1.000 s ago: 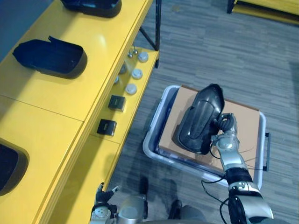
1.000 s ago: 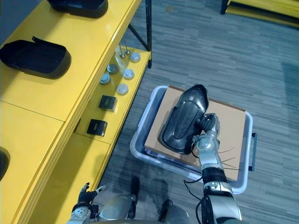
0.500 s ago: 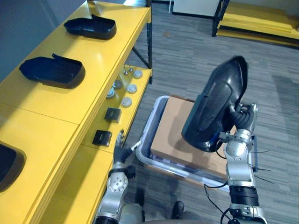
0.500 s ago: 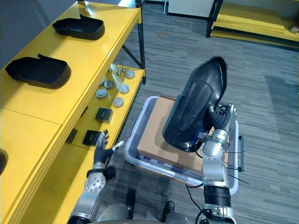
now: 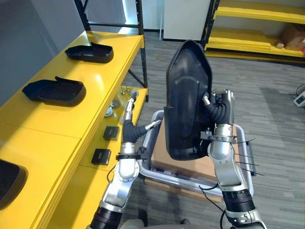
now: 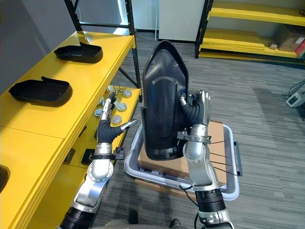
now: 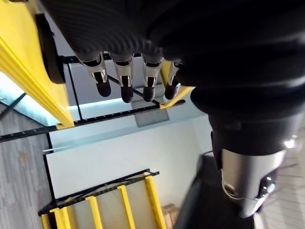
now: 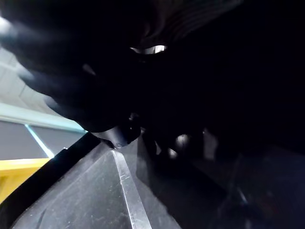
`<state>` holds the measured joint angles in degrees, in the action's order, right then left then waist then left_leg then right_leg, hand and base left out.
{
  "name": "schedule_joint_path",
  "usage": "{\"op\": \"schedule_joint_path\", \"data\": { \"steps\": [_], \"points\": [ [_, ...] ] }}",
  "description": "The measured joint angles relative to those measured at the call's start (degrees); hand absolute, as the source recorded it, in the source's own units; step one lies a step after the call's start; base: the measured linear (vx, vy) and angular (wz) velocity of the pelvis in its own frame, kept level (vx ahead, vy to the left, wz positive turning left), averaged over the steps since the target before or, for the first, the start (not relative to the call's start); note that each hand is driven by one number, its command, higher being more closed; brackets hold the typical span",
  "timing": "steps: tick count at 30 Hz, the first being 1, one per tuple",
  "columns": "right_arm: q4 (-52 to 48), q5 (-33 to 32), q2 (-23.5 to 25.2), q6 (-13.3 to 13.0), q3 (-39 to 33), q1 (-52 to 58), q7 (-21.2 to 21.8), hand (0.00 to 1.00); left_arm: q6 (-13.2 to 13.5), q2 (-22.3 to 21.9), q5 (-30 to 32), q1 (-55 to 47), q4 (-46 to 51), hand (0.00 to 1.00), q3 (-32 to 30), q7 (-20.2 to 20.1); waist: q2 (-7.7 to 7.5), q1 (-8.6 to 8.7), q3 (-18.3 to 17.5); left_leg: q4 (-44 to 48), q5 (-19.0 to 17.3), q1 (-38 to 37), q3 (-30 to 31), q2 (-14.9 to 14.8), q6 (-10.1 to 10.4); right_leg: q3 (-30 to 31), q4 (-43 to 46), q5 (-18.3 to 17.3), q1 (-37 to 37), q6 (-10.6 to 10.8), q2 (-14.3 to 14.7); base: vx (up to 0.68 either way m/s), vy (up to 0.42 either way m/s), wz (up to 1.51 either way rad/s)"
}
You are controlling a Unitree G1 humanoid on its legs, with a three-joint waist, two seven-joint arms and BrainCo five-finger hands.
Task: Walk over and take plastic housings, then place them on the shelf
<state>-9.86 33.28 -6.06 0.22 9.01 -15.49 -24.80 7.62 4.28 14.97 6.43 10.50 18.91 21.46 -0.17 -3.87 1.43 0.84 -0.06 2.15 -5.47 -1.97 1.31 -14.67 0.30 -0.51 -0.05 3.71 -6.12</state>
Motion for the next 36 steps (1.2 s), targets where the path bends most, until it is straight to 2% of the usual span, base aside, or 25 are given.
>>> {"op": "schedule_joint_path", "data": {
  "steps": [3, 10, 11, 18, 26, 27, 33, 36],
  "points": [
    [0.21, 0.49, -0.01, 0.21, 1.44, -0.96, -0.16, 1.00, -0.01, 0.00, 0.59, 1.98, -2.19, 0.00, 1.78, 0.36, 0.15, -0.03, -0.21, -0.08, 0.05, 0.00, -0.37, 0.03, -0.06, 0.43, -0.54, 0.46, 0.01, 0.09, 0.02, -0.02, 0.007, -0.07],
    [2.69, 0.51, -0.37, 0.57, 2.29, -2.27, -0.07, 1.00, -1.98, 0.58, 0.97, 3.73, -5.74, 0.00, 1.93, 1.39, 0.11, 0.34, -1.19, -0.87, 0.20, 0.08, -0.99, 0.33, -0.20, 0.81, -2.58, 1.72, 0.15, 0.21, -0.02, 0.00, 0.008, -0.05],
    [2.85, 0.51, -0.97, 0.90, 2.97, -2.71, -0.04, 1.00, -2.21, 0.59, 0.97, 3.73, -6.16, 1.00, 1.97, 1.40, 0.13, 0.53, -1.25, -0.88, 0.20, 0.08, -0.96, 0.38, -0.20, 0.81, -2.61, 1.73, 0.17, 0.21, -0.03, 0.00, 0.000, 0.00],
    [2.87, 0.56, -1.86, 1.36, 4.88, -3.09, -0.09, 1.00, -2.48, 0.84, 0.71, 4.14, -7.85, 1.00, 2.66, 2.52, 0.00, 1.53, -1.64, -0.90, 0.20, 0.06, -0.86, 0.83, -0.20, 0.76, -3.59, 2.10, 0.67, 0.21, -0.02, 0.00, 0.000, 0.00],
    [2.96, 1.00, -1.92, 1.36, 5.03, -3.08, -0.30, 1.00, -2.78, 0.87, -4.94, 4.85, -10.22, 1.00, 2.97, 1.24, -0.01, 1.71, -1.68, -0.89, 0.22, -0.06, -0.88, 0.84, -0.23, 0.82, -3.60, 2.16, 0.73, 0.20, -0.01, 0.00, 0.001, 0.00],
    [2.99, 1.00, -1.81, 1.36, 5.07, -3.08, -0.31, 0.00, -2.78, 0.87, -5.36, 4.86, -10.40, 1.00, 3.02, 1.01, -0.01, 1.71, -1.68, -0.89, 0.22, -0.07, -0.88, 0.84, -0.23, 0.83, -3.60, 2.17, 0.74, 0.20, -0.02, 0.00, 0.000, 0.00],
    [3.03, 0.63, -1.66, 1.32, 5.86, -3.05, 0.94, 0.00, -2.85, 0.98, -5.95, 4.89, -12.39, 1.00, 2.67, 0.98, -0.05, 1.71, -1.73, -0.89, 0.22, -0.18, -0.87, 0.84, -0.24, 0.83, -3.62, 2.17, 0.88, 0.20, -0.01, 0.00, 0.000, 0.00],
    [3.02, -4.16, -1.86, -0.29, 6.90, -3.04, 2.60, 0.00, -3.23, 1.06, -6.83, 4.88, -13.37, 1.00, 1.30, 0.20, -0.05, 1.74, -1.74, -0.90, 0.36, -0.26, -0.85, 0.85, -0.43, 0.83, -3.62, 2.17, 0.97, 0.20, -0.02, 0.00, 0.000, 0.00]
  ]
}}
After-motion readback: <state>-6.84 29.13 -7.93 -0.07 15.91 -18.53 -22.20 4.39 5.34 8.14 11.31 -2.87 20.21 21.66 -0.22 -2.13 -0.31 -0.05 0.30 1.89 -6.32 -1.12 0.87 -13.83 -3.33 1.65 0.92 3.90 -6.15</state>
